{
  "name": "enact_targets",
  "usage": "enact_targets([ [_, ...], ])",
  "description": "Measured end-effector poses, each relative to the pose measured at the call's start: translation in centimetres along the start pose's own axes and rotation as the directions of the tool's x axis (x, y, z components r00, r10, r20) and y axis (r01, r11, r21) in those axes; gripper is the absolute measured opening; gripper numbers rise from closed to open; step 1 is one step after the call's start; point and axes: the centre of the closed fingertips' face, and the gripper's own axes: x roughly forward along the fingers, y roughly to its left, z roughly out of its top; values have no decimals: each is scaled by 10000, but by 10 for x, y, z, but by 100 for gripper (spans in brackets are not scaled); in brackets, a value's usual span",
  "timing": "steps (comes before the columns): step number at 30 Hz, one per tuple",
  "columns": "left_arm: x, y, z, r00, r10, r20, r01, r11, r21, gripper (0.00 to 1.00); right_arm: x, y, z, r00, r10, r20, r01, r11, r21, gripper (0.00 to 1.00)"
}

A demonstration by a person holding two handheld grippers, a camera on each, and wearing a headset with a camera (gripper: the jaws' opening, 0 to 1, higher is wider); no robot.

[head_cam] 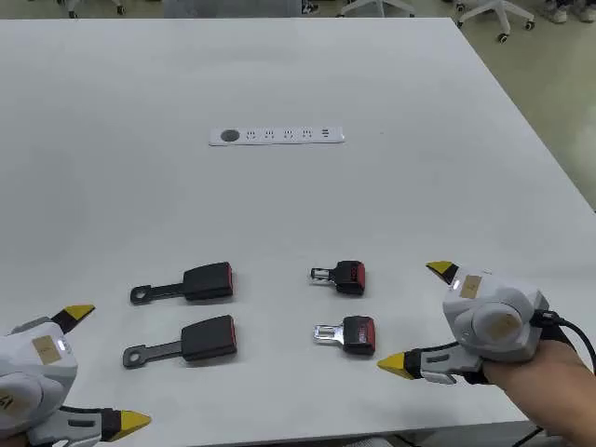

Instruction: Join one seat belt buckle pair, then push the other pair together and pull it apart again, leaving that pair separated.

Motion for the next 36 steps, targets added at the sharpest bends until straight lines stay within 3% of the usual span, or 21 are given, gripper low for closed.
enact_targets([
  [3, -1, 2, 0, 10000, 94, 10, -94, 10000, -7, 100, -2, -2, 5, 9999, -64, 130, 62, 9998, 173, 100],
  [5, -2, 4, 0, 9998, 180, 7, -180, 9998, -10, 100, -4, -13, 6, 9976, -679, 135, 669, 9958, 621, 100],
  [8, -3, 3, -4, 9994, 241, -246, -231, 9990, 396, 100, -3, -7, 10, 9985, -495, 246, 486, 9980, 396, 100],
  [15, -5, 5, 5, 9992, 379, -94, -377, 9992, 166, 100, -3, -3, 9, 9990, -430, 117, 426, 9985, 340, 100],
  [20, -5, 3, 3, 9991, 203, -363, -206, 9998, -59, 100, -7, -9, 0, 9984, -505, -254, 511, 9985, 214, 100],
  [31, -5, 2, 6, 9997, 182, -188, -187, 9996, -234, 100, -13, -16, -3, 9972, -743, -105, 749, 9940, 801, 99],
  [36, -4, 0, 10, 9999, 30, -149, -33, 9999, -166, 100, -10, -10, 3, 9979, -648, 27, 644, 9949, 772, 99],
])
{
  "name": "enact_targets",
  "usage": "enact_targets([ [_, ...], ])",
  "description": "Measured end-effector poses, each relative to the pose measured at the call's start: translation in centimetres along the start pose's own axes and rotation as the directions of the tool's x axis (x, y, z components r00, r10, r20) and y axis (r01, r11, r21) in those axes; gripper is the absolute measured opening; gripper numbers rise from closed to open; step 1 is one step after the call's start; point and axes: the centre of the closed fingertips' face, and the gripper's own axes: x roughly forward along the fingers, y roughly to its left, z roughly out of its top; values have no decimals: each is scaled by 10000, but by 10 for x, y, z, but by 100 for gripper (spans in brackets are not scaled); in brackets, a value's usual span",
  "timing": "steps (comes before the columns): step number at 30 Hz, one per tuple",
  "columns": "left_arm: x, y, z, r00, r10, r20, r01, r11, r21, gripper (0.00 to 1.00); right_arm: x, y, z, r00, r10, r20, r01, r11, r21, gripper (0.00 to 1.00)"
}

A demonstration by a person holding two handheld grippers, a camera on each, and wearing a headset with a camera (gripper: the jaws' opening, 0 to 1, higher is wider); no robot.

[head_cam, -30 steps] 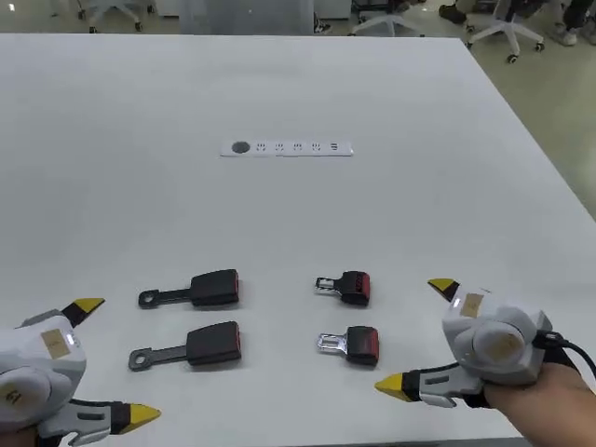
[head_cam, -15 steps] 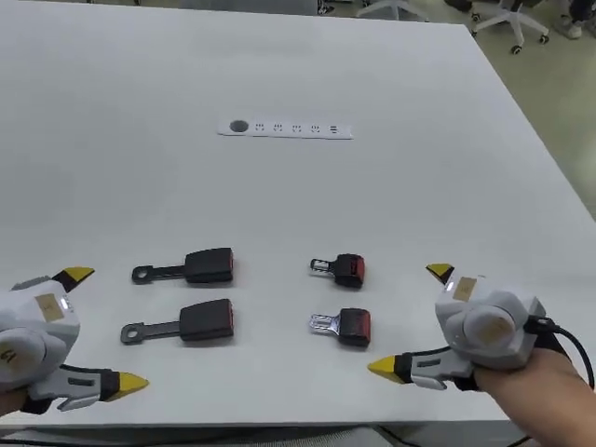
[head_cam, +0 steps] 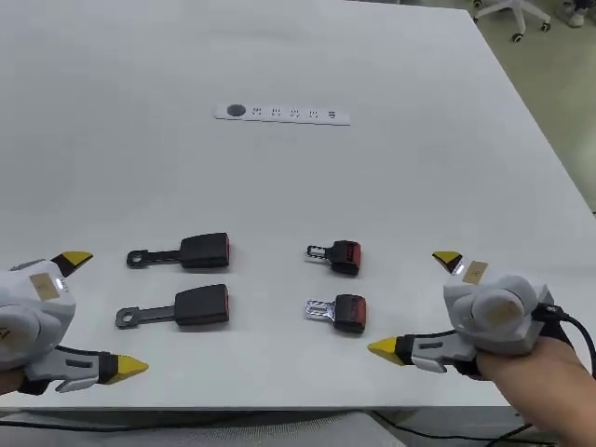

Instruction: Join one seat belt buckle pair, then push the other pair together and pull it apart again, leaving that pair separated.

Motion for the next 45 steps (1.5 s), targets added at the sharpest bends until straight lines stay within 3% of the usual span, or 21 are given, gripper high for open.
enact_targets([
  [11, 3, 0, 3, 9999, -98, 31, 98, 9999, 27, 100, 8, 5, 11, 9997, 186, 173, -183, 9997, -151, 97],
  [21, 2, 1, 3, 10000, -75, 17, 75, 9999, 84, 100, 8, 5, 10, 9995, 292, -71, -296, 9976, -621, 96],
  [28, -1, 0, 4, 9999, -158, -31, 159, 9997, 175, 100, 6, 10, 18, 9983, 584, 63, -577, 9952, -789, 96],
  [45, 5, -5, 8, 9992, -393, -52, 395, 9987, 334, 100, 4, 6, 12, 9983, 559, -171, -571, 9957, -736, 94],
])
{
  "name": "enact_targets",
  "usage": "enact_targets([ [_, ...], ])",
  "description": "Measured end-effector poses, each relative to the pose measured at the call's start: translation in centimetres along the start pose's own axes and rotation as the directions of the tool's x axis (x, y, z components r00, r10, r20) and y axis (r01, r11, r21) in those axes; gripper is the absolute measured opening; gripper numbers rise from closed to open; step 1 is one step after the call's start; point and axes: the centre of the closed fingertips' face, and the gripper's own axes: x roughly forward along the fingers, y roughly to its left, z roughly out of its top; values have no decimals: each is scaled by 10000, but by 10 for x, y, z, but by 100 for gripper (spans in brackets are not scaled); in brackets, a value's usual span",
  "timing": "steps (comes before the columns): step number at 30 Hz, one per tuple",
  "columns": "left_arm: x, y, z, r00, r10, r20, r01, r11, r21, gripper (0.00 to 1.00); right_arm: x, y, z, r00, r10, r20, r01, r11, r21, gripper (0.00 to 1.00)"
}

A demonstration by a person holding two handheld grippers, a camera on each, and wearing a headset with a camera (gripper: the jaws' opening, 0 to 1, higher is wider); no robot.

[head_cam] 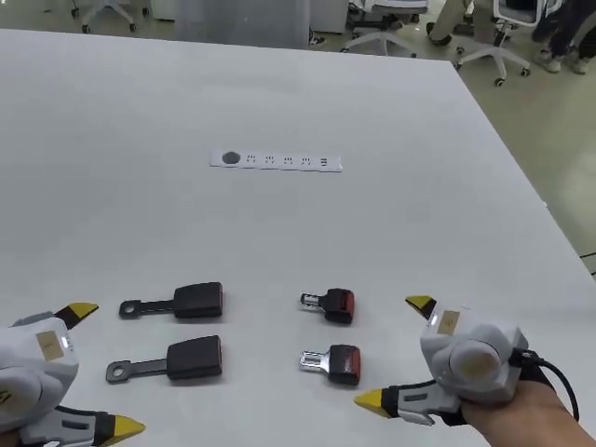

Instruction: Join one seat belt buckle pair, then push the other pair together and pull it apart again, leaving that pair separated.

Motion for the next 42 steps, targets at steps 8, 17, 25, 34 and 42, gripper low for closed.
enact_targets([
  [8, 6, 2, -2, 9999, -145, -45, 145, 9999, 58, 99, 2, 5, 0, 9995, 320, 52, -321, 9993, 186, 89],
  [17, 26, 2, 9, 9992, -391, -21, 392, 9987, 339, 97, 10, 6, -3, 9968, 755, -249, -753, 9971, 70, 86],
  [25, 47, -4, 19, 9947, -1031, -36, 1032, 9940, 353, 78, 23, 11, 3, 9887, 1486, -190, -1489, 9886, -204, 73],
  [34, 66, -13, 24, 9839, -1730, -459, 1773, 9770, 1187, 58, 40, 22, -1, 9686, 2427, -541, -2464, 9661, -772, 57],
  [42, 78, -17, 13, 9721, -2142, -960, 2265, 9632, 1447, 56, 59, 26, -14, 9498, 2878, -1226, -3053, 9381, -1633, 47],
])
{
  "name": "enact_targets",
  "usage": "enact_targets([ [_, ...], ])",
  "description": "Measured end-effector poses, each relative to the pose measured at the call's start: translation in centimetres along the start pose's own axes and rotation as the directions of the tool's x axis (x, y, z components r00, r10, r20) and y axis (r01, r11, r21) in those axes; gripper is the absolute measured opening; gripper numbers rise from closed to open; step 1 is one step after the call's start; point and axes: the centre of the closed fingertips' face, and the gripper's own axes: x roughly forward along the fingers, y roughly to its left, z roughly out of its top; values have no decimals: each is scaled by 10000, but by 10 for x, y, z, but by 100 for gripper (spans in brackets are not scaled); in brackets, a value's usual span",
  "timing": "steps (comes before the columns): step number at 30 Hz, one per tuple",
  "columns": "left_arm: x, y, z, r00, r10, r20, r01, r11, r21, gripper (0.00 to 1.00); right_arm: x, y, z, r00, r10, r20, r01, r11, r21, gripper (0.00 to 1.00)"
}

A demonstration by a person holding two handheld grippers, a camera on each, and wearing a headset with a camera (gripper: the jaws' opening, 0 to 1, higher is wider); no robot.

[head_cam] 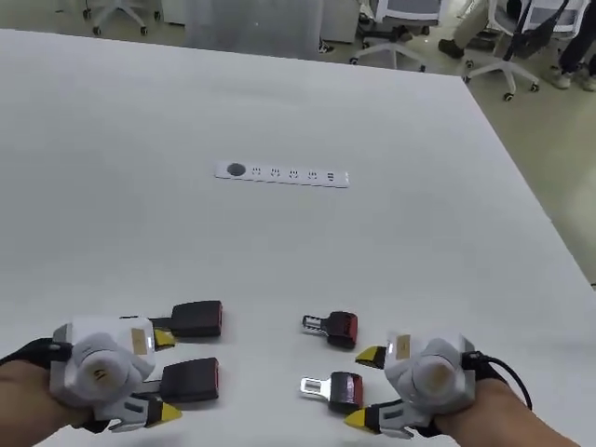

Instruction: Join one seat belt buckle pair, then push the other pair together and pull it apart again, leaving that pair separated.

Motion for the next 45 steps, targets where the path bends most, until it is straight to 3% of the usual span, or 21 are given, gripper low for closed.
enact_targets([
  [10, 13, -1, -4, 9988, -358, -331, 368, 9989, 306, 44, 16, -7, -11, 9980, 345, -537, -364, 9988, -336, 42],
  [14, 19, 0, -7, 9986, -314, -419, 331, 9986, 423, 44, 20, -6, -17, 9963, 504, -700, -529, 9980, -354, 41],
  [20, 22, -4, -9, 9977, -529, -426, 544, 9979, 359, 38, 23, -3, -18, 9943, 715, -791, -755, 9959, -490, 39],
  [27, 23, -2, -9, 9974, -565, -458, 596, 9959, 685, 34, 25, -4, -18, 9938, 860, -701, -876, 9960, -198, 35],
  [29, 23, -2, -11, 9971, -522, -553, 585, 9911, 1194, 34, 24, -4, -18, 9928, 928, -755, -951, 9951, -276, 35],
  [31, 23, -3, -10, 9968, -626, -487, 675, 9920, 1070, 33, 25, -4, -19, 9904, 1059, -891, -1102, 9929, -454, 35],
  [32, 24, -3, -9, 9963, -703, -490, 768, 9862, 1466, 33, 25, -4, -18, 9896, 1094, -936, -1143, 9922, -493, 35],
  [38, 23, -4, -10, 9954, -923, -246, 950, 9828, 1582, 33, 24, -4, -18, 9894, 1189, -838, -1242, 9903, -618, 35],
  [45, 24, -6, -9, 9908, -1196, -626, 1296, 9726, 1931, 33, 25, -4, -17, 9910, 1127, -724, -1164, 9920, -486, 35],
])
